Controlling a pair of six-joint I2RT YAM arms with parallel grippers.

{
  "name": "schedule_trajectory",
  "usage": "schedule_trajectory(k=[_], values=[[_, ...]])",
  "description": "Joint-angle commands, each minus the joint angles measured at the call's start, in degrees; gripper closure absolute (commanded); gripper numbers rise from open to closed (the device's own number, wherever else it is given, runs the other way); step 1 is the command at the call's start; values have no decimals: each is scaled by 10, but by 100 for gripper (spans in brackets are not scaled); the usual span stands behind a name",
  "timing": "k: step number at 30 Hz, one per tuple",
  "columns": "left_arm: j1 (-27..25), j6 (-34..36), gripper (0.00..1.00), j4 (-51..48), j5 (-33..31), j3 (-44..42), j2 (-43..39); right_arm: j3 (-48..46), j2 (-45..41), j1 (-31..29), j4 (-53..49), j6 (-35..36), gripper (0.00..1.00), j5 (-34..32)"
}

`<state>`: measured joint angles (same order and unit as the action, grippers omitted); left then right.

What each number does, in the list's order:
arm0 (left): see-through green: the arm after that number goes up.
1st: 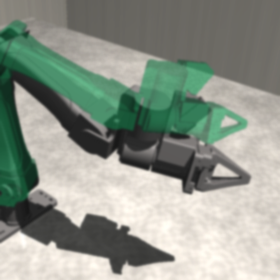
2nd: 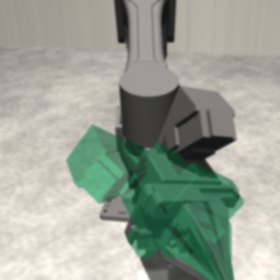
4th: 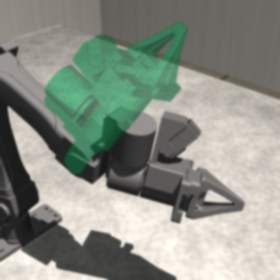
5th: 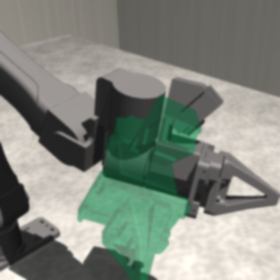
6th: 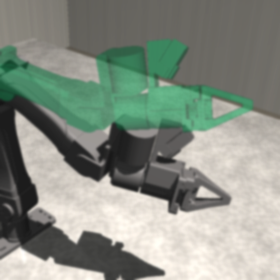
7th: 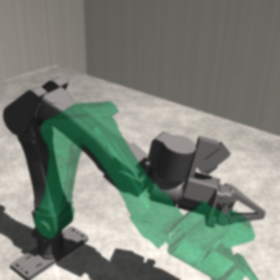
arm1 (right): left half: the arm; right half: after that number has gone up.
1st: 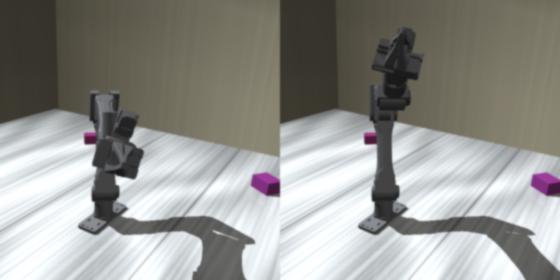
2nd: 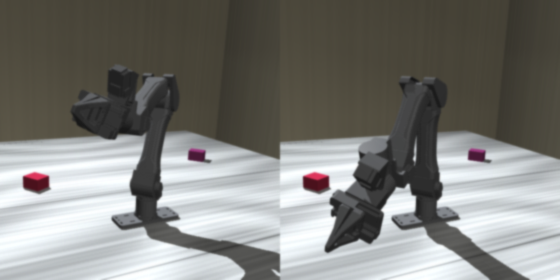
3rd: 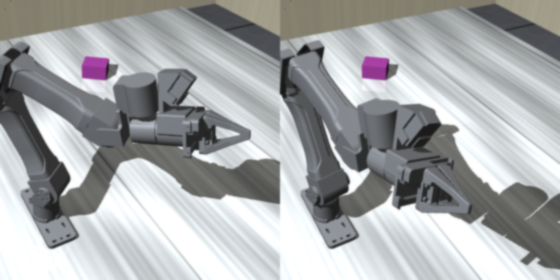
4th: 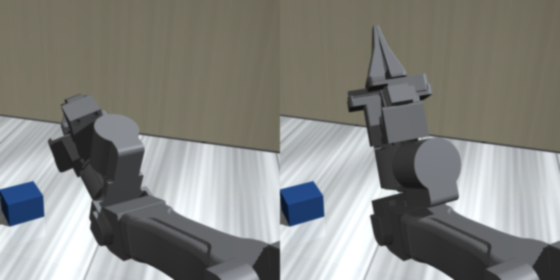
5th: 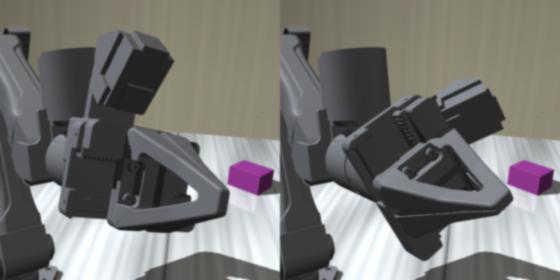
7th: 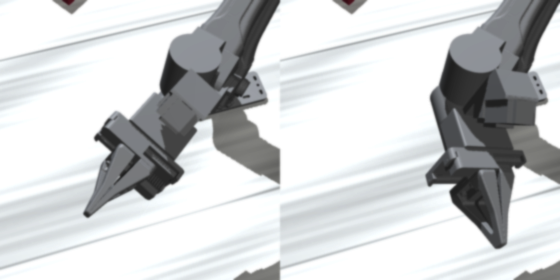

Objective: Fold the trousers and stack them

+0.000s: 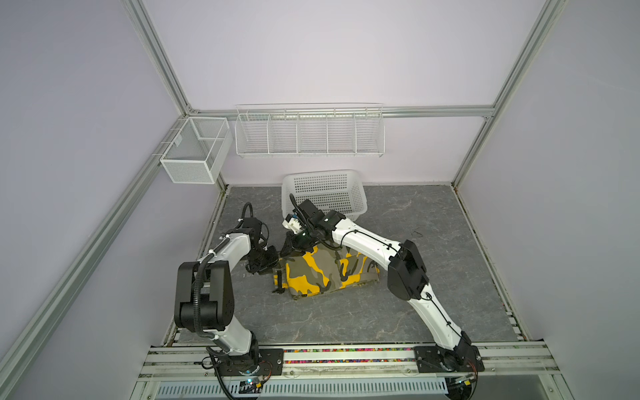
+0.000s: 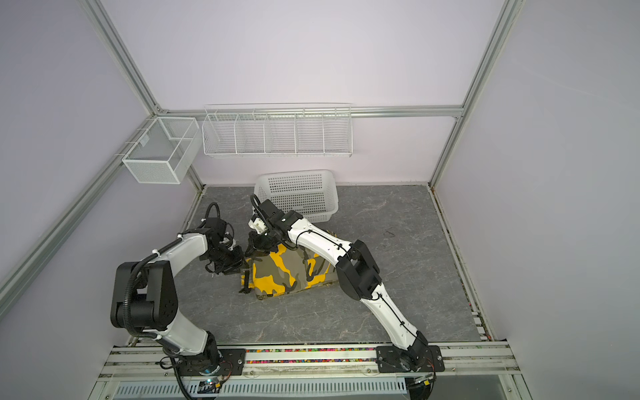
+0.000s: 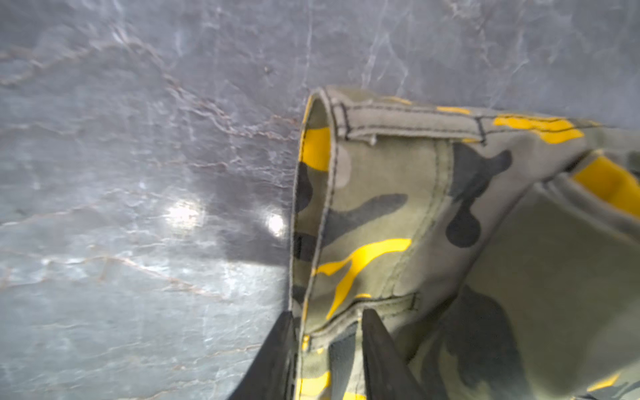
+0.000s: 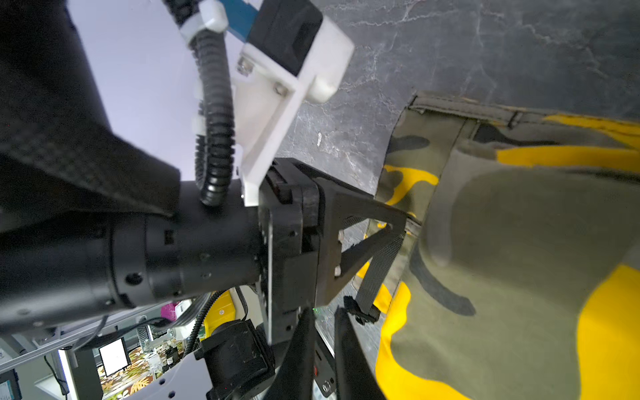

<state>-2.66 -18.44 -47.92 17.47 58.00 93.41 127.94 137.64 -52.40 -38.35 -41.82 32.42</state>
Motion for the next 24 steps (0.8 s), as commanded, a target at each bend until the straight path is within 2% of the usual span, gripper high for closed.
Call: schedule_trajectory(k=[1,6,8,11,14,18,24], values=[[-2,-2,66,-40,-21,23,-15,0,12,0,14,-1,83,-5],[-2,-30,57,-76,-13,27,-66,-74,-67,27,8,48,72,-45],[-2,-44,51,-84,-3,24,-93,-135,-112,38,22,61,68,-56],[-5,-85,43,-46,45,-1,-134,-245,-188,56,40,80,61,-73],[-35,-110,38,-6,60,-15,-141,-350,-265,80,43,95,56,-101],[-68,-124,40,38,73,-20,-102,-448,-336,117,27,126,51,-136],[-80,-80,48,14,28,-3,-44,-518,-395,176,-4,159,50,-164]])
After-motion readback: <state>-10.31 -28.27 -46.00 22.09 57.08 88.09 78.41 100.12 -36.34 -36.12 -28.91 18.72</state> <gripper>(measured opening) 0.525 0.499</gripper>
